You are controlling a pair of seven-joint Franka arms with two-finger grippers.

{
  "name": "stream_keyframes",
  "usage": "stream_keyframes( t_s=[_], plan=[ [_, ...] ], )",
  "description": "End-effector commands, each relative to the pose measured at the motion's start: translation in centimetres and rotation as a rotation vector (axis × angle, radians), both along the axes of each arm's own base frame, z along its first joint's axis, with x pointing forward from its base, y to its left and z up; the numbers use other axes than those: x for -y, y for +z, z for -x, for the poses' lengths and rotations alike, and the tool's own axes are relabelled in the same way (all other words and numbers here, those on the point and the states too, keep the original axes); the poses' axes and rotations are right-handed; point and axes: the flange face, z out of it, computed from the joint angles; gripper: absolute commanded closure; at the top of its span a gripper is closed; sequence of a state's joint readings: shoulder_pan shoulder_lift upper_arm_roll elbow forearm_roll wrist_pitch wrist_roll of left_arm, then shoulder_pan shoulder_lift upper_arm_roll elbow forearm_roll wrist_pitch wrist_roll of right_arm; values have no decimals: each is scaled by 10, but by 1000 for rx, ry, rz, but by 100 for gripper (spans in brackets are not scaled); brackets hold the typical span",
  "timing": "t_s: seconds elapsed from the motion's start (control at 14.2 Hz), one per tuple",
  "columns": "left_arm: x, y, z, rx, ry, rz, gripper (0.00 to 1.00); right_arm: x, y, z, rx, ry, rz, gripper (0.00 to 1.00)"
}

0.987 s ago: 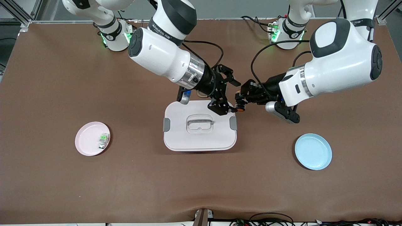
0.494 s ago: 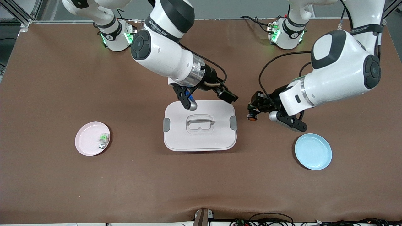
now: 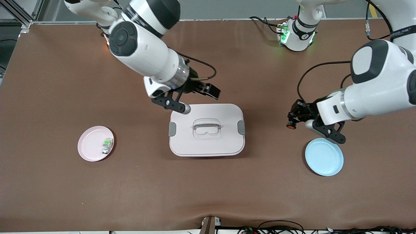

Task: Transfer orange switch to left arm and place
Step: 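Grasp the switch with the left gripper while the right gripper releases, then carry the switch to the blue plate while the right gripper withdraws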

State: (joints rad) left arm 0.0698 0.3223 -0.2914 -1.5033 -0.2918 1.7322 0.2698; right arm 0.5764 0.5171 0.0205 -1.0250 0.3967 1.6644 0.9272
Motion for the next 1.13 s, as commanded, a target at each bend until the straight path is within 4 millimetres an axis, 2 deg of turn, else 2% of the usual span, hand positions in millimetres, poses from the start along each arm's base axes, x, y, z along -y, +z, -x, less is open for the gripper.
stream_keyframes(
  t_s=[0.0, 0.21, 0.42, 0.63, 0.71, 0.85, 1.06],
  plan=[
    [-32, -14, 0, 17, -82, -66, 100, 76, 27, -17, 61, 191, 9, 0],
    [-64, -42, -2, 18, -199, -163, 100, 172, 48, -38, 106, 355, 0, 0],
    [-97, -67, -12, 32, -291, -197, 100, 249, 48, -51, 133, 492, 27, 0],
    [-128, -105, -26, 65, -406, -235, 100, 286, 51, -56, 206, 725, 201, 0],
    [-139, -120, -31, 76, -446, -223, 100, 295, 52, -57, 206, 741, 253, 0],
    [-155, -147, -33, 115, -516, -208, 100, 325, 58, -62, 210, 699, 297, 0],
    [-167, -172, -31, 181, -618, -252, 100, 356, 81, -54, 229, 643, 335, 0]
  ],
)
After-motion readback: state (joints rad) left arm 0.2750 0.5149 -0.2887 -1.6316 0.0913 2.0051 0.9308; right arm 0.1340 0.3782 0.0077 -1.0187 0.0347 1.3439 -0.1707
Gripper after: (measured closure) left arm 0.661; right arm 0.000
